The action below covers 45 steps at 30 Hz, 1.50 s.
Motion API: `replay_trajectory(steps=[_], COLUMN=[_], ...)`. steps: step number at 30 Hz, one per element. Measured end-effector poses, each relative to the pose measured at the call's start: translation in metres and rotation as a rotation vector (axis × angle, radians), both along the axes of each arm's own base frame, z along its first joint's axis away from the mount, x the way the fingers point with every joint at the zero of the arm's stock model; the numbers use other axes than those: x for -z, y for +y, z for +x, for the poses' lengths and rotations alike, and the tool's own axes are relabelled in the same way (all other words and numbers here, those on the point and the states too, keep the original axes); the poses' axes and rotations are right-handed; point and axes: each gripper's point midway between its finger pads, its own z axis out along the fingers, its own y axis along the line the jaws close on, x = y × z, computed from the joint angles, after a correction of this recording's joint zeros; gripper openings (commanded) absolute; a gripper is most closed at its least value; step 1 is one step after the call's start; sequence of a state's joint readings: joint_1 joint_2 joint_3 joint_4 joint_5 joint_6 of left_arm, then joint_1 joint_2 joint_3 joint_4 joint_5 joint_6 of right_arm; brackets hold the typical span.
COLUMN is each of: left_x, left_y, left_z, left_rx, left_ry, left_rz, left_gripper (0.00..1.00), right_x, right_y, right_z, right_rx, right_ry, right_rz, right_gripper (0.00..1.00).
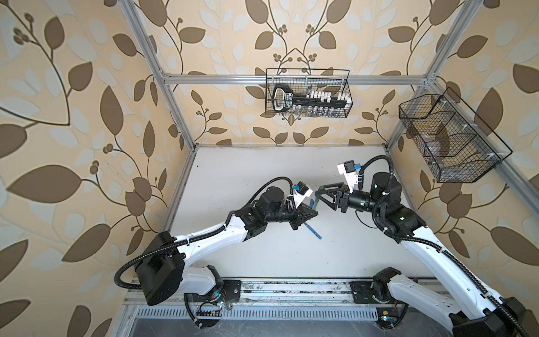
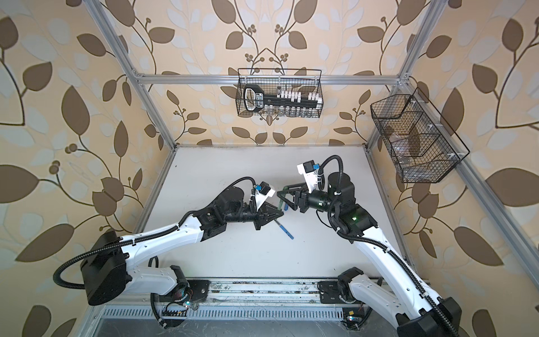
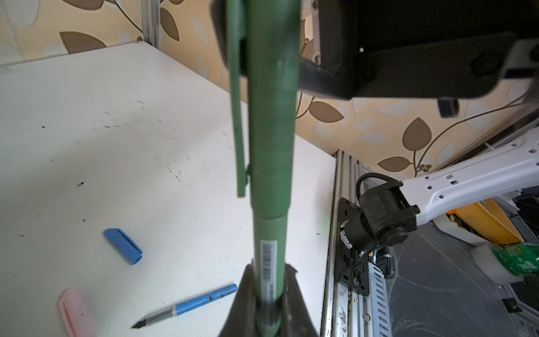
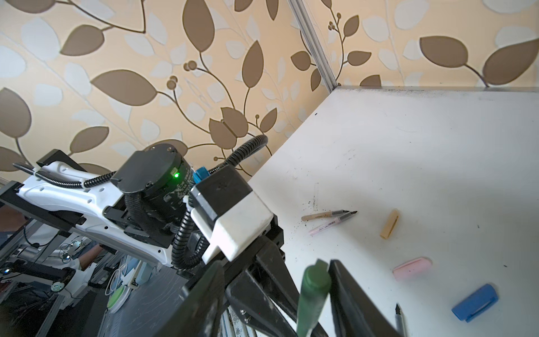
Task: Insert the pens into the pen caps
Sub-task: 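Move the right gripper back to the capped green pen and grasp it, then pull the capped green pen from the left gripper with the right gripper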
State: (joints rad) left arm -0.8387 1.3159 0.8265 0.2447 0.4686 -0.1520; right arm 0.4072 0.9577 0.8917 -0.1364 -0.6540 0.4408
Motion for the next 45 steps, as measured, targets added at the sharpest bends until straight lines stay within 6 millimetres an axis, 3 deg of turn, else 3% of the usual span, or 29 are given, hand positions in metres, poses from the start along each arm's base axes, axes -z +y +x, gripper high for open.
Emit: replay_trajectory(steps=[10, 26, 29, 36, 45], left_x=[0.002, 0.012, 0.012, 0.013, 0.016], left_y=[0.002, 0.007, 0.007, 0.009, 0.007], left_z=[0.007, 0.013, 0.013, 0.017, 0.04], left_rx=[-0.031, -0.069, -0.07, -0.094, -0.203], left_ry=[-0.038, -0.068, -0.067, -0.071, -0.104], left_rz=[0.022, 0.075, 0.078, 0.088, 0.129], left_gripper=[0.0, 0.0, 0.0, 0.0, 0.0], right_x=[0.027, 0.041, 0.042, 0.04, 0.044], right_y=[-0.001, -0.001, -0.001, 0.0, 0.0], right_z=[0.012, 0.02, 0.021, 0.022, 0.035], right_rx=[0.038, 0.061, 0.062, 0.066, 0.135], right_ry=[0.125, 0.173, 0.177, 0.168, 0.102], right_rz=[-0.068, -0.088, -0.086, -0.084, -0.069], right_gripper=[0.44, 0.34, 0.28, 0.0, 0.0])
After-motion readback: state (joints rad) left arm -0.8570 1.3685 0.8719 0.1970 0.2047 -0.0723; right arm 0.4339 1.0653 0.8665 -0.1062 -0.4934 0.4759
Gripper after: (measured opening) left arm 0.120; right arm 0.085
